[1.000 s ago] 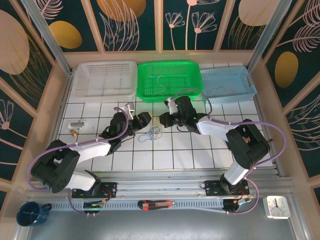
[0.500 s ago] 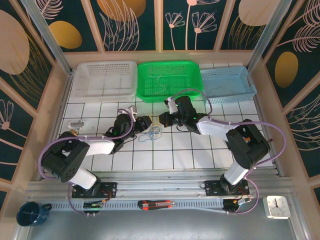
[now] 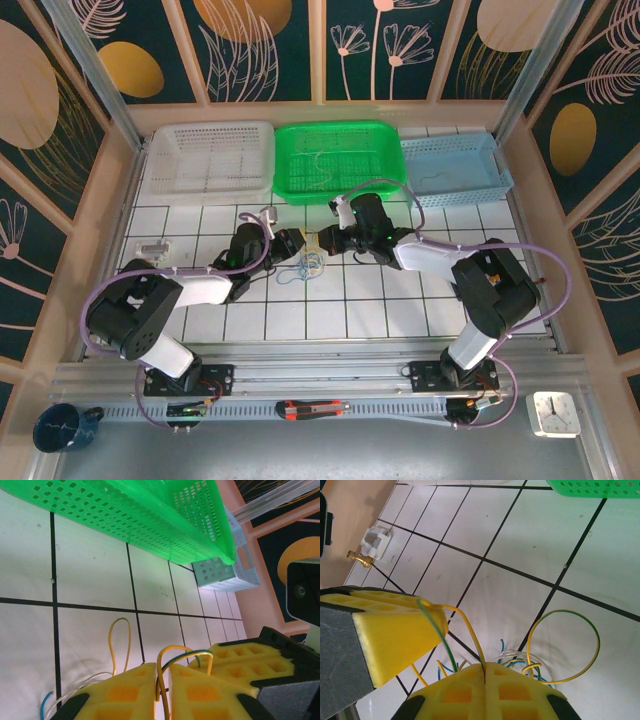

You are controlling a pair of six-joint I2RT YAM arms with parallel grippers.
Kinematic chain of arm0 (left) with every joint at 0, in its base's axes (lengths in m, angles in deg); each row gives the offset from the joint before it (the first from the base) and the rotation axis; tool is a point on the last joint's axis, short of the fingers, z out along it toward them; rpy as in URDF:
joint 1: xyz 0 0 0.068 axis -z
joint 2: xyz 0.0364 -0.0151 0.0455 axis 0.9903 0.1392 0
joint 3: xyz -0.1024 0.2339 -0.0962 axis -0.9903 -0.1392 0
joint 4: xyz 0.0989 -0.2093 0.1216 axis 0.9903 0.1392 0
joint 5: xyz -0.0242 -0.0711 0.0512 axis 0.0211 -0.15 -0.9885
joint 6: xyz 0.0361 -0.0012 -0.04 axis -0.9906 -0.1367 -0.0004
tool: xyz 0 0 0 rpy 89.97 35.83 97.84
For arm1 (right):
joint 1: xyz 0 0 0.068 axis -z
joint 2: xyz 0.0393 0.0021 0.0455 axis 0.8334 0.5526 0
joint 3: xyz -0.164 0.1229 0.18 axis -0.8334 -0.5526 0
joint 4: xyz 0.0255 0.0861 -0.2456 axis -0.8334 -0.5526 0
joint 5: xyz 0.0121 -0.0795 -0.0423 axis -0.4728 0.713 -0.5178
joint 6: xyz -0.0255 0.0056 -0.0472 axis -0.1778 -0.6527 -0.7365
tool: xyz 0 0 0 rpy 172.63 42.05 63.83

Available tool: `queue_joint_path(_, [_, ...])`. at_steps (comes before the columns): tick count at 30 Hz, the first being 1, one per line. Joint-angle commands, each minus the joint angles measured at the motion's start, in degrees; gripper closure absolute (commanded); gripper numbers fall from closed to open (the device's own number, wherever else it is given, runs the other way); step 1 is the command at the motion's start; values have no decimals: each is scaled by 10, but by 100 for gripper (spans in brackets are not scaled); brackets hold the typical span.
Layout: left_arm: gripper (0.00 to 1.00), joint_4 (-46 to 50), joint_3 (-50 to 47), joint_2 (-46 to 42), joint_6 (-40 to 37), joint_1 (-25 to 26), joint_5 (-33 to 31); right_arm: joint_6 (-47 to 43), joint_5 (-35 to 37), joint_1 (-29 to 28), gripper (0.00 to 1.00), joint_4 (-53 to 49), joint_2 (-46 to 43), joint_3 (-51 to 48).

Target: Untangle the cables

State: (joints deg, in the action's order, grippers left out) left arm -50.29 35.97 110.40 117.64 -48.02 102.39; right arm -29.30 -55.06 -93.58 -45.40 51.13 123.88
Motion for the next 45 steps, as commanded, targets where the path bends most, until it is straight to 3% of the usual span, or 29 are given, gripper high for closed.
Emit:
queue_joint_path(1, [93, -14, 11, -10, -17, 1, 27, 7, 4, -3, 100, 15, -4, -7])
queue_joint_path(4, [100, -11, 7, -32, -21, 2, 39, 6, 16, -2, 100, 15, 5, -6])
queue_joint_path(13, [100, -121, -22, -73, 1, 2, 72, 13, -8, 4, 100, 28, 32, -13])
queue_joint_path(21, [100, -114, -20, -62, -14, 2, 72, 22, -38, 54, 68, -5, -58, -34])
queue_joint_path(28, [100, -99, -21, -58, -26, 2, 72, 28, -49, 100, 67, -40, -137, -33])
queue_joint_path(32, [100, -86, -18, -58, -35, 1, 72, 38, -73, 98, 58, -32, -156, -17])
queue_joint_path(37, [100, -84, -15, -56, -36, 1, 79, 41, -107, 72, 51, -19, -146, 13])
queue_joint_path(45, [100, -84, -11, -54, -34, 1, 84, 38, -114, 40, 50, -10, -101, 39])
